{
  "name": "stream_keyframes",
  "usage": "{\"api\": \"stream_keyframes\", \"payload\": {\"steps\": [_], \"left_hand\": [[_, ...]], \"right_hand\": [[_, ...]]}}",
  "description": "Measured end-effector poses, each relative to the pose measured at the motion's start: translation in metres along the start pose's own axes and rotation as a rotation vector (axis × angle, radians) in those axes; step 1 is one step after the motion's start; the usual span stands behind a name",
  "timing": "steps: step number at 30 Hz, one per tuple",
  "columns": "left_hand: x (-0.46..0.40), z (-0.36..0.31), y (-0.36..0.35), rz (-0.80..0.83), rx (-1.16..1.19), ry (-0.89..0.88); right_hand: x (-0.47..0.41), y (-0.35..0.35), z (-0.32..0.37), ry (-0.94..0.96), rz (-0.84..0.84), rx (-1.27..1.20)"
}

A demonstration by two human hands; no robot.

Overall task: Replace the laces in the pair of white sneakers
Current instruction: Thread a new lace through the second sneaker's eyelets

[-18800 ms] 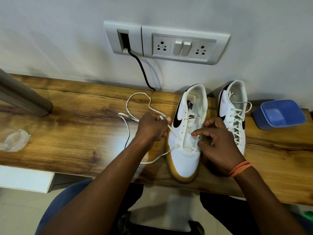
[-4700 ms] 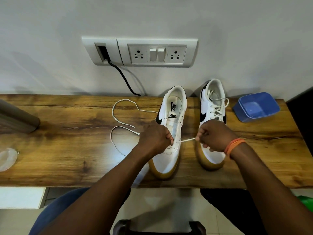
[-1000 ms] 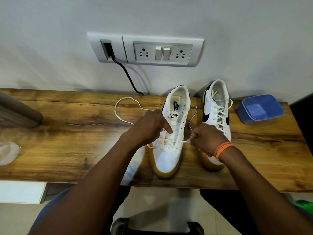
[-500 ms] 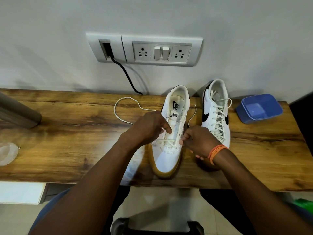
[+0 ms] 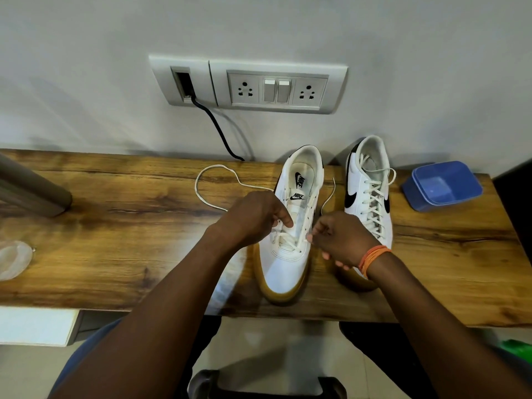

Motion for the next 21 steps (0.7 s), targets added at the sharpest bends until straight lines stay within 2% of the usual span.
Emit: {"api": "stream_keyframes", "payload": {"steps": [4, 7, 9, 12, 16, 19, 21], "left_hand": [[0.0, -0.001, -0.002, -0.008, -0.002, -0.007], [-0.001, 0.002, -0.003, -0.009, -0.013, 0.008], [-0.002, 0.003, -0.004, -0.011, -0.028, 0.011], [-0.002, 0.003, -0.003, -0.021, -0.035, 0.004], [-0.002, 0.004, -0.002, 0.003, -0.024, 0.025], [0.0, 0.005, 0.003, 0.04, 0.126, 0.085], [-0.001, 0.009, 0.013, -0.056, 0.21, 0.165]], "right_hand": [[0.0, -0.004, 0.0, 0.005, 0.001, -0.005], [-0.001, 0.006, -0.004, 0.005, 0.03, 0.115], [-0.001, 0.023, -0.013, -0.035, -0.002, 0.206], [0.001, 0.037, -0.028, -0.117, -0.031, 0.168], [-0.001, 0.03, -0.018, -0.073, -0.023, 0.285], [-0.001, 0.029, -0.013, -0.035, -0.05, 0.155], [0.0, 0.033, -0.011, -0.025, -0.118, 0.044]]}}
Point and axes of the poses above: each hand's wrist, its own x-axis away from the middle knuckle, its own y-axis out of the back of the hand, z = x × y, the point moved 7 cm from there along -x, towards the middle knuckle, and after that the axes turned 11 degrees about y, right-handed, at the moved point
